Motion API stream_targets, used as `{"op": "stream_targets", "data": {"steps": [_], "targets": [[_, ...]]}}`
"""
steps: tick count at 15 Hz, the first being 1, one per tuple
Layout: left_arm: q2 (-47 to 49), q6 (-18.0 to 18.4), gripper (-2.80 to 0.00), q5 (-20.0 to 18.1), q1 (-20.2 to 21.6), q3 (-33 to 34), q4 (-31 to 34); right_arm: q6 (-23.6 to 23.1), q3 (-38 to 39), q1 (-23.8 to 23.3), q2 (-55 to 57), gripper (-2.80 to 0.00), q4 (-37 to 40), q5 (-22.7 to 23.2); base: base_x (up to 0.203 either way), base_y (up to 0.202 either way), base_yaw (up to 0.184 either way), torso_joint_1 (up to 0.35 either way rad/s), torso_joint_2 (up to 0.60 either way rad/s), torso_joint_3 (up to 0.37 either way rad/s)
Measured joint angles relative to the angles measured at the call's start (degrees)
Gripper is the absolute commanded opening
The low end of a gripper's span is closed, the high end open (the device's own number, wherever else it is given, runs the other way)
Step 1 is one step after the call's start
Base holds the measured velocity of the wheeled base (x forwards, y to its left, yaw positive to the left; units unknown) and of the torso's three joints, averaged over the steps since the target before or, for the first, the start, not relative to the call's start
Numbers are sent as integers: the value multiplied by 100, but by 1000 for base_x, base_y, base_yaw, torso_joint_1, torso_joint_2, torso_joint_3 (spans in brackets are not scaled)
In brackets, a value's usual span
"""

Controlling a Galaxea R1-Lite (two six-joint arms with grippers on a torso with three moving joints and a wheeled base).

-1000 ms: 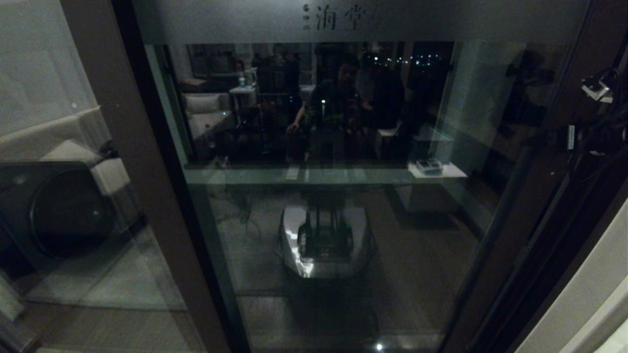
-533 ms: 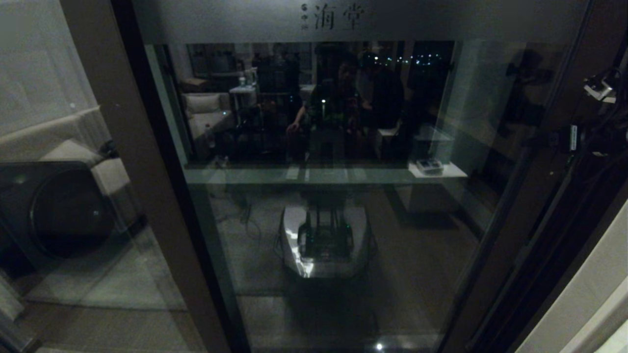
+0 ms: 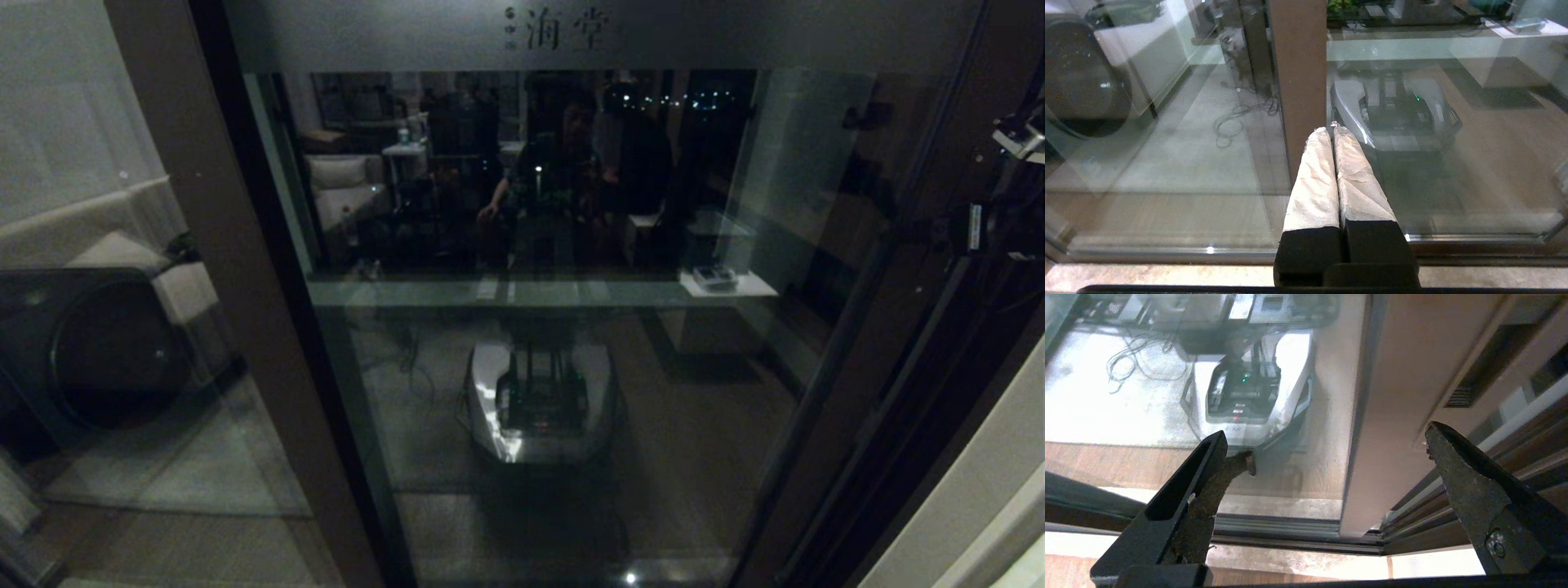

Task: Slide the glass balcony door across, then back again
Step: Open the slid door

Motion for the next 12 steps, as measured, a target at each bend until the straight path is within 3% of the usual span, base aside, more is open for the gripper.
{"op": "stream_targets", "data": {"steps": [6,9,12], "targets": [[0,-2,-280,0,5,0,2,23,28,-290,-214,0,0,-9,0,0,0,0,0,0],[0,-3,-280,1,2,0,2,400,-196,-458,-249,0,0,-24,0,0,0,0,0,0],[0,-3,-280,0,2,0,2,473,-344,-655,-240,0,1,-20,0,0,0,0,0,0]]}}
